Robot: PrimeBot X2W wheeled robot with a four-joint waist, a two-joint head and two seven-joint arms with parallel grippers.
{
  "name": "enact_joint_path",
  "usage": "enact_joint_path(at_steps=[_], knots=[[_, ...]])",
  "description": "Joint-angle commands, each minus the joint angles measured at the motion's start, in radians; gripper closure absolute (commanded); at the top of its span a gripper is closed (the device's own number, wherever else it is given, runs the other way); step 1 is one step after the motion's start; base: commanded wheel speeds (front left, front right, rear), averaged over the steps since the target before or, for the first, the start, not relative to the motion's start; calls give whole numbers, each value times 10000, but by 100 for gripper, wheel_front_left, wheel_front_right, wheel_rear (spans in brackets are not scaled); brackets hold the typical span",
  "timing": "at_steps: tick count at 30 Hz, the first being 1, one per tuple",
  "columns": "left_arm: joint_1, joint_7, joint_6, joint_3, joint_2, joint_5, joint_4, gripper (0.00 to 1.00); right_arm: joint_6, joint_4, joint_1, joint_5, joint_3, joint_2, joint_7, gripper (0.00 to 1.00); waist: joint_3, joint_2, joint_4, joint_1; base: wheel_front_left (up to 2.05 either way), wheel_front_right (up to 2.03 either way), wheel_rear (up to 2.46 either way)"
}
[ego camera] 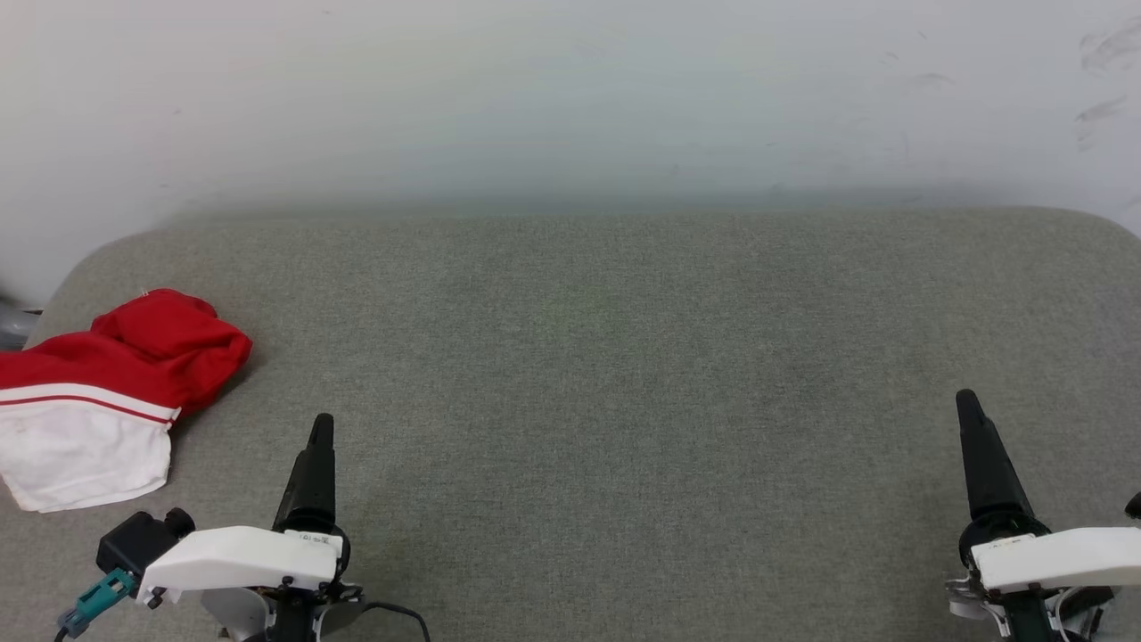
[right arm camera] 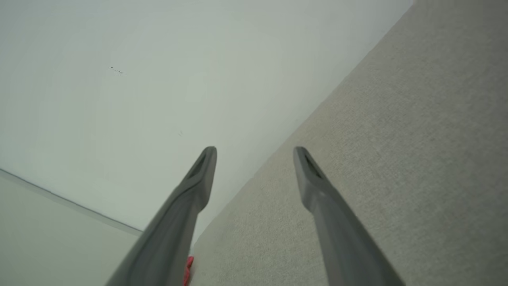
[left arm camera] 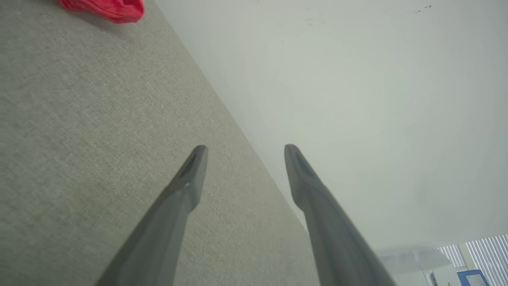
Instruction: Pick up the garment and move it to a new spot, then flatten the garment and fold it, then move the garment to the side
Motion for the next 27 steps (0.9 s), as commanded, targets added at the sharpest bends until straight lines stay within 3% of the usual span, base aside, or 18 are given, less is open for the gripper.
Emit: enact_joint_path(at_steps=[1,15,27], knots=[[-77,-106,85,-73,32,370,-231,0,0,-284,-11,-450,44,-8,-104,0,2,-1,2,0,0,0,0],[69,-600,638,-505,39,2901,-397,0,0,-730,258,-3379,456,-7,-599,0,19,-1,13,0,0,0,0],[207,-970,943,-755,43,4592,-536,0,0,-873,482,-5131,577,-5,-965,0,23,-1,40,0,0,0,0]])
